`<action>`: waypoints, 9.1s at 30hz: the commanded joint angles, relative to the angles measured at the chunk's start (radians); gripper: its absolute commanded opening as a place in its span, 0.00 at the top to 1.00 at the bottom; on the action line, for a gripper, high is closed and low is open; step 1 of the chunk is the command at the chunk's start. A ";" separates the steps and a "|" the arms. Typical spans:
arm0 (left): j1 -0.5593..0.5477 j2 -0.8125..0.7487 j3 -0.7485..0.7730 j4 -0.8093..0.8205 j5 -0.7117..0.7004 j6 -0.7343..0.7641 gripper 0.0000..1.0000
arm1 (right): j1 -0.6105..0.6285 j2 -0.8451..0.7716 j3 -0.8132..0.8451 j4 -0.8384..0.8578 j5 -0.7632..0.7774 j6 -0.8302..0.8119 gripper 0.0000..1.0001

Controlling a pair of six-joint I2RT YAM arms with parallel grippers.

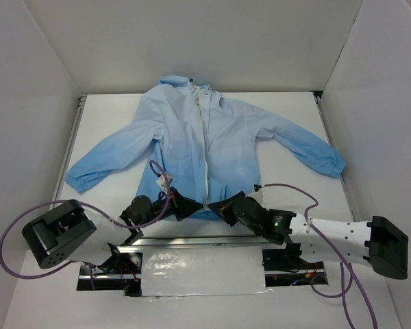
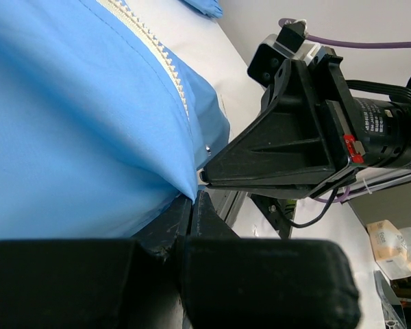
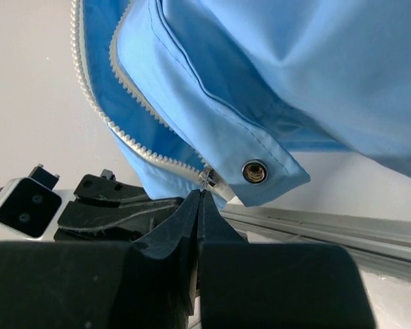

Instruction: Zip up the jacket

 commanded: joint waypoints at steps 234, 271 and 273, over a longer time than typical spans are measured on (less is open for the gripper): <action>-0.008 -0.156 -0.046 0.417 -0.046 -0.117 1.00 | -0.295 0.260 -0.197 0.989 -0.734 -0.840 0.55; -0.008 -0.224 0.013 0.089 -0.068 -0.087 1.00 | -0.288 0.102 0.019 0.392 -0.647 -1.070 1.00; -0.008 -0.242 0.035 -0.006 -0.060 -0.071 1.00 | -0.288 0.128 0.082 0.328 -0.653 -1.119 1.00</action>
